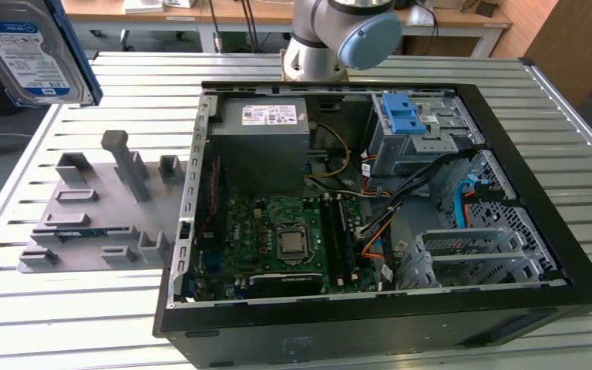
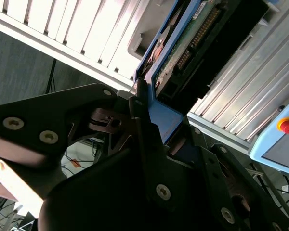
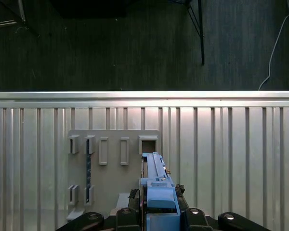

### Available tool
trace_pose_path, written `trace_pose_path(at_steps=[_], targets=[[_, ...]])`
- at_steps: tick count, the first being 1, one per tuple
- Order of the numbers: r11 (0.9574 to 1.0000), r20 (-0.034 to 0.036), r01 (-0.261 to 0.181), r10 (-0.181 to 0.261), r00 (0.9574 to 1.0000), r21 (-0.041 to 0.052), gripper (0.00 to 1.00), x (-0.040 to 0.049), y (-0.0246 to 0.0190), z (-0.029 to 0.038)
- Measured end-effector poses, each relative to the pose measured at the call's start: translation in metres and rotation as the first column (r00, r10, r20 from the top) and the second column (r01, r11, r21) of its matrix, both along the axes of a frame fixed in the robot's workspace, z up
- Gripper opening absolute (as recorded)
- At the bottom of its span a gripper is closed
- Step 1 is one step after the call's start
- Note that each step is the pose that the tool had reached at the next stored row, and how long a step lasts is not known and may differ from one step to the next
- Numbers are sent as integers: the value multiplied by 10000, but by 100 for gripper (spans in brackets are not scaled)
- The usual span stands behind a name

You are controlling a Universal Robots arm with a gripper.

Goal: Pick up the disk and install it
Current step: 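Pick up the disk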

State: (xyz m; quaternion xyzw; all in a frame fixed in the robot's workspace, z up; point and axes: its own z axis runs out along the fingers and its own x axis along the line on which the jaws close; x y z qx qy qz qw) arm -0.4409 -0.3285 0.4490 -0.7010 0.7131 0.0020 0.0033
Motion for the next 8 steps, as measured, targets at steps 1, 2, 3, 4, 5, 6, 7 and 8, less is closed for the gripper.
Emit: trace_pose_path(at_steps=[1, 2, 3, 4, 5, 6, 7, 8], targets=[[10000, 1, 0, 0, 10000, 0, 37, 0, 0, 7], [10000, 0, 0, 0, 10000, 0, 37, 0, 0, 14], [10000, 0, 1, -1, 10000, 0, 37, 0, 0, 21], [10000, -1, 1, -1, 10000, 0, 37, 0, 1, 28], [10000, 0, 0, 0, 10000, 0, 37, 0, 0, 35], [10000, 1, 0, 0, 10000, 1, 37, 0, 0, 42], [10000, 1, 0, 0, 10000, 1, 37, 0, 1, 50], [10000, 0, 1, -1, 10000, 0, 37, 0, 1, 58]])
